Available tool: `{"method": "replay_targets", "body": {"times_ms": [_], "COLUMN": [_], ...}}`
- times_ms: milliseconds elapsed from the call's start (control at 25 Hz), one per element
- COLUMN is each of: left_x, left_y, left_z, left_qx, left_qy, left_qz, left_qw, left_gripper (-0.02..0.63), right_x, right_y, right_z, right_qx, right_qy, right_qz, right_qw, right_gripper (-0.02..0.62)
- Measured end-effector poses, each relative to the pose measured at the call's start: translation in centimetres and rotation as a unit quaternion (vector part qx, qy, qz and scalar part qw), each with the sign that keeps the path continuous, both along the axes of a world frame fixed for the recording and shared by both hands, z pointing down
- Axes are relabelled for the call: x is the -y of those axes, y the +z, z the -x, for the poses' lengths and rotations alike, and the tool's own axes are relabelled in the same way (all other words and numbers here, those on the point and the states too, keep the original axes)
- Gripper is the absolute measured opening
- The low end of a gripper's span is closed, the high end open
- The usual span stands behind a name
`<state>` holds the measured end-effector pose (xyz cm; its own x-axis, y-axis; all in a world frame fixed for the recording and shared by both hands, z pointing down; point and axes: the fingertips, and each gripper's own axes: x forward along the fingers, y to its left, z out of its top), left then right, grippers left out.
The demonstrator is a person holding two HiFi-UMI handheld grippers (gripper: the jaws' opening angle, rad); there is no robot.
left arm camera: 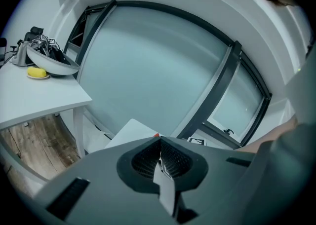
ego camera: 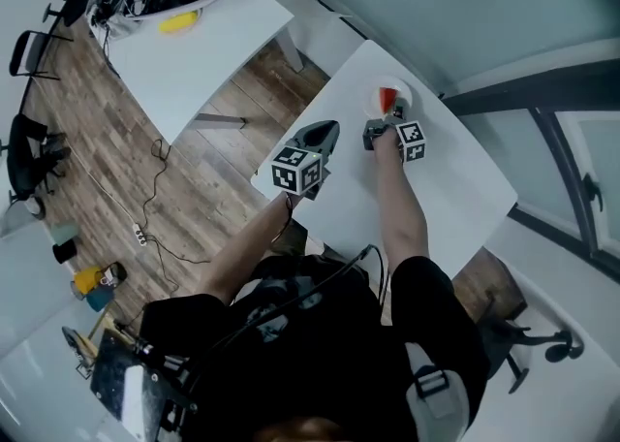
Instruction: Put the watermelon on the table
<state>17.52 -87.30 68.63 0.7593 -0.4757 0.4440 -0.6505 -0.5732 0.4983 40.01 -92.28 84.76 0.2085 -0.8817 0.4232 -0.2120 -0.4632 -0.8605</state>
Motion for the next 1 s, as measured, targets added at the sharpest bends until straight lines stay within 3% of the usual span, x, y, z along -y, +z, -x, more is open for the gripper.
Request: {"method": "replay_targets", "body": {"times_ms": [40, 80, 160, 280, 360, 600, 640, 760, 800, 880, 1000], "left_x": [0.1, 0.0, -0.4, -1.2, -1.8, -3.7, -4.2, -6.4, -7.5, -10.4, -13.7], "left_y": [-0.1, -0.3, -0.7, -1.2, -1.4, -2.2, -2.7, -4.7, -5.2, -5.8, -6.4], "left_z": [0.0, 0.0, -0.5, -1.7, -2.3, -2.0, -1.8, -1.7, -1.7, -1.7, -2.3], "left_qx": [-0.004, -0.008, -0.015, -0.017, -0.012, 0.028, 0.038, 0.059, 0.060, 0.054, 0.045], "left_qy": [0.000, 0.001, 0.007, 0.029, 0.046, 0.079, 0.083, 0.101, 0.105, 0.109, 0.122], "left_qz": [0.002, 0.003, 0.004, -0.005, -0.014, -0.055, -0.068, -0.124, -0.139, -0.140, -0.130], "left_qw": [1.0000, 1.0000, 0.9999, 0.9994, 0.9988, 0.9949, 0.9935, 0.9853, 0.9829, 0.9827, 0.9830], "left_gripper": [0.005, 0.005, 0.005, 0.005, 0.005, 0.005, 0.005, 0.005, 0.005, 0.005, 0.005], "right_x": [0.0, -0.2, -1.0, -2.8, -3.8, -8.5, -9.9, -14.6, -16.3, -19.9, -23.5], "right_y": [-0.4, -0.8, -0.7, 0.2, -0.9, -13.3, -15.7, -21.5, -22.8, -24.2, -24.5], "right_z": [-0.2, -0.3, -0.8, -1.3, -0.8, 4.6, 5.6, 8.0, 8.6, 9.4, 9.5], "right_qx": [-0.066, -0.141, -0.273, -0.391, -0.429, -0.519, -0.530, -0.555, -0.562, -0.566, -0.547], "right_qy": [-0.036, -0.080, -0.168, -0.265, -0.299, -0.332, -0.331, -0.324, -0.320, -0.308, -0.287], "right_qz": [0.041, 0.085, 0.165, 0.234, 0.229, 0.088, 0.069, 0.033, 0.028, 0.029, 0.039], "right_qw": [0.996, 0.983, 0.933, 0.850, 0.821, 0.783, 0.778, 0.765, 0.763, 0.764, 0.786], "right_gripper": [0.033, 0.057, 0.152, 0.246, 0.247, 0.243, 0.212, 0.014, 0.011, 0.011, 0.011]}}
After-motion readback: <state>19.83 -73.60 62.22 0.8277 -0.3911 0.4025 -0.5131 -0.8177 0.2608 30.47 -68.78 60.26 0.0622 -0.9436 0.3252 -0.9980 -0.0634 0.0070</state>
